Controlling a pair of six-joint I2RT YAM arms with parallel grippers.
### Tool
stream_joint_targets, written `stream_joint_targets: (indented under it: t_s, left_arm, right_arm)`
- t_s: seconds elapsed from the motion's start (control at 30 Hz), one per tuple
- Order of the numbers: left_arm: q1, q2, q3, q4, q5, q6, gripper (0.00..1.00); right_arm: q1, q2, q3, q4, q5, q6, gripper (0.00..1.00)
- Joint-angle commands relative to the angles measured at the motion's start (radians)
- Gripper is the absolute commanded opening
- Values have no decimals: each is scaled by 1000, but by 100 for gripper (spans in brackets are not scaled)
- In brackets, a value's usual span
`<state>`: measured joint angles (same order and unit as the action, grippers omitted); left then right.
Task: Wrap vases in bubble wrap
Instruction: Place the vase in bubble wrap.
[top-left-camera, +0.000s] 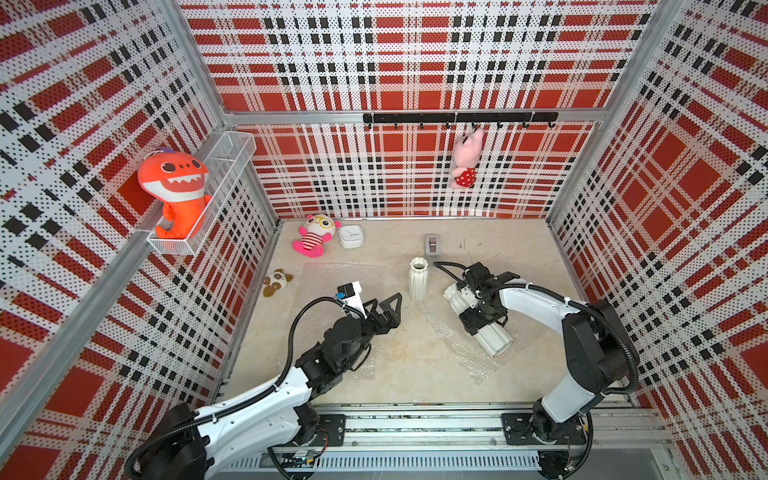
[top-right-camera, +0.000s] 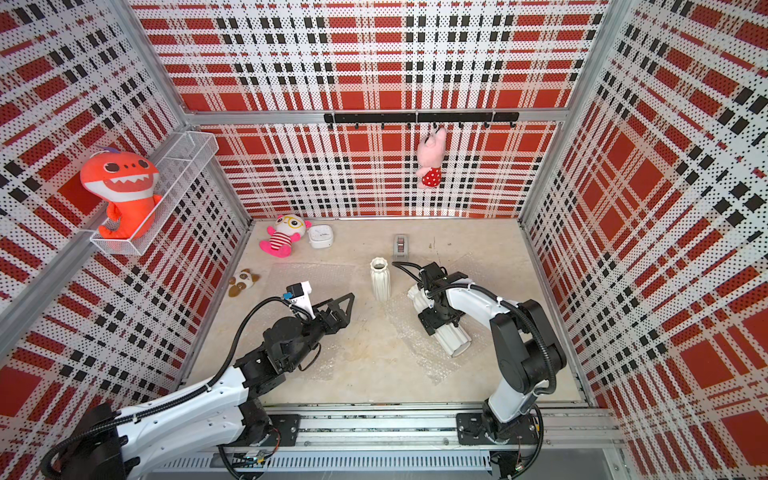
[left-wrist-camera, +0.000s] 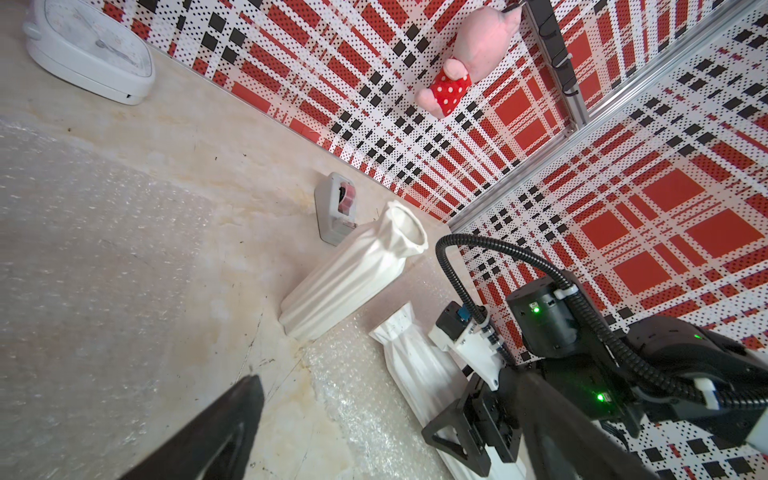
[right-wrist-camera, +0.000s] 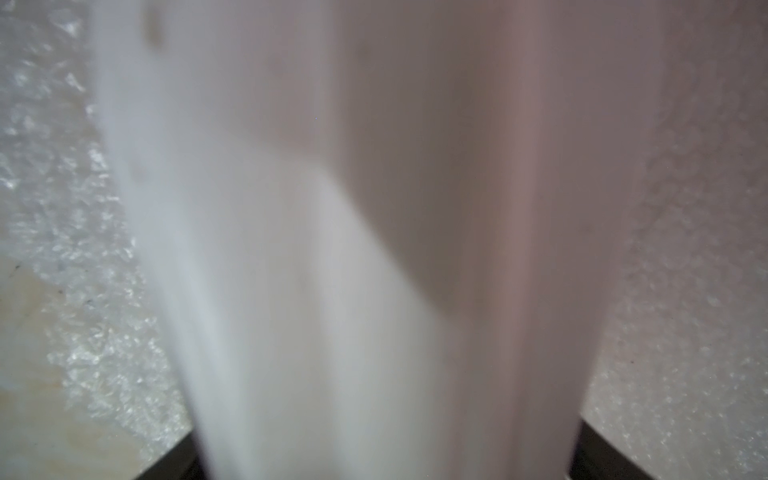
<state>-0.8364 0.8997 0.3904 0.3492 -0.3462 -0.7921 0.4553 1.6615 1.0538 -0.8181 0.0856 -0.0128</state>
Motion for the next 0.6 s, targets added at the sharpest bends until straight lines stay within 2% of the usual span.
stream_joint_targets:
  t_s: [0.0,0.3,0.5,0.57]
  left_arm:
    - [9,1,-9,-9,-11,-4,98]
    - [11,4,-5,-1,-3,-4,98]
    - [10,1,-4,1,16,-12,98]
    - [10,-5,-5,-2,22,-15,98]
  right_arm:
    - [10,15,17,4,10,-27,59]
    - [19,-65,18,33,76,1,98]
    - [26,-172,8,16,74,40,100]
    - [47,-204,8,-14,109,60,100]
